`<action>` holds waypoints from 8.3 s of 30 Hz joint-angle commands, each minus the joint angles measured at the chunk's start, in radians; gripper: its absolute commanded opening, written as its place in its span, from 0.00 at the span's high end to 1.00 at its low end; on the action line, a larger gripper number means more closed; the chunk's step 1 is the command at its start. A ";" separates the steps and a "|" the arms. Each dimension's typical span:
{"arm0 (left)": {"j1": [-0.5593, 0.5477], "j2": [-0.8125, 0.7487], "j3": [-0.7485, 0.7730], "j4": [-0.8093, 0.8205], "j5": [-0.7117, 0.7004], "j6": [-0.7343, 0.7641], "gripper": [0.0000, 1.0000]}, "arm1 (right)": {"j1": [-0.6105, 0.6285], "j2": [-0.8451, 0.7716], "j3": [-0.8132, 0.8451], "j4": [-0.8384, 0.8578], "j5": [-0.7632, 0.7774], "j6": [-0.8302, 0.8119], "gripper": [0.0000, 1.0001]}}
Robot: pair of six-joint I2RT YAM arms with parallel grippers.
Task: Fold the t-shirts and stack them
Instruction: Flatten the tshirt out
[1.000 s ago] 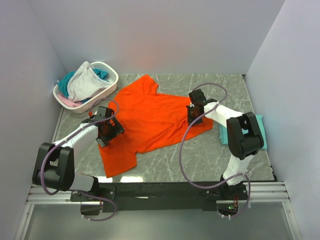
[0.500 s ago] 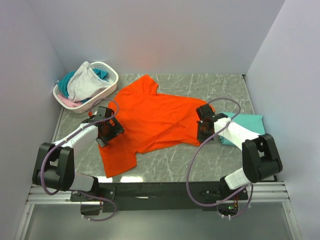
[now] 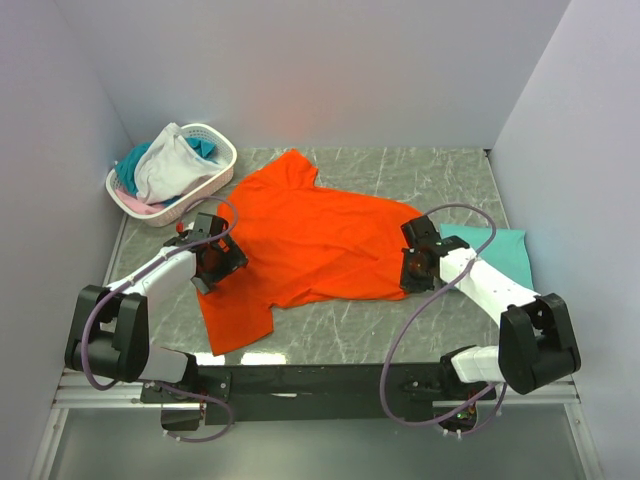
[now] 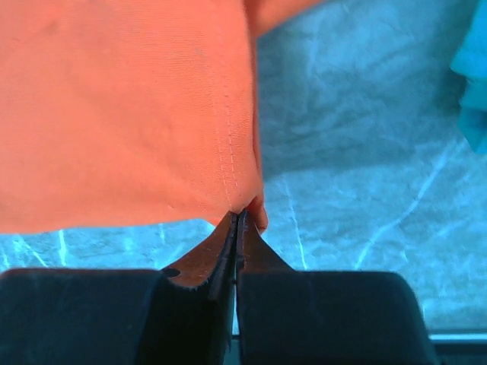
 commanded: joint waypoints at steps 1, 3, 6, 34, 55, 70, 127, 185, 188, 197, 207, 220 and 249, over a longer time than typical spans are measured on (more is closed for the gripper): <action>0.004 -0.009 0.001 -0.008 -0.017 0.000 0.01 | -0.018 -0.021 0.012 -0.082 0.023 0.005 0.96; 0.004 -0.006 0.004 -0.011 -0.019 -0.002 0.01 | -0.021 -0.026 -0.012 -0.100 0.046 0.020 0.86; 0.004 0.004 0.007 -0.011 -0.019 -0.005 0.01 | -0.039 -0.032 -0.046 -0.132 0.122 0.071 0.78; 0.003 -0.002 0.025 -0.034 -0.010 -0.014 0.01 | -0.093 -0.006 -0.089 0.113 -0.095 0.011 0.78; 0.004 0.019 0.039 -0.031 -0.010 -0.020 0.00 | -0.142 0.187 0.101 0.159 -0.043 -0.006 0.91; 0.004 0.030 0.035 -0.037 -0.014 -0.023 0.01 | -0.157 0.143 0.051 0.179 -0.135 -0.073 0.60; 0.004 0.030 0.042 -0.032 -0.003 -0.020 0.01 | -0.173 -0.081 -0.097 0.101 -0.106 0.036 1.00; -0.338 -0.340 -0.346 -0.382 0.000 -0.729 0.39 | -0.243 0.039 -0.086 0.234 -0.253 -0.047 1.00; -0.344 -0.337 -0.367 -0.345 -0.008 -0.738 0.48 | -0.243 0.029 -0.087 0.234 -0.250 -0.047 1.00; -0.358 -0.363 -0.208 -0.513 -0.144 -0.752 0.99 | -0.245 -0.046 -0.095 0.266 -0.275 -0.079 1.00; -0.358 -0.527 0.237 -0.511 -0.465 -0.562 0.99 | -0.243 -0.361 -0.012 0.241 -0.244 -0.078 1.00; -0.358 -0.576 0.769 -0.166 -0.596 -0.025 1.00 | -0.246 -0.549 0.455 0.187 -0.140 -0.019 1.00; -0.358 -0.420 1.061 0.112 -0.512 0.449 0.97 | -0.245 -0.560 0.803 0.022 -0.137 -0.105 1.00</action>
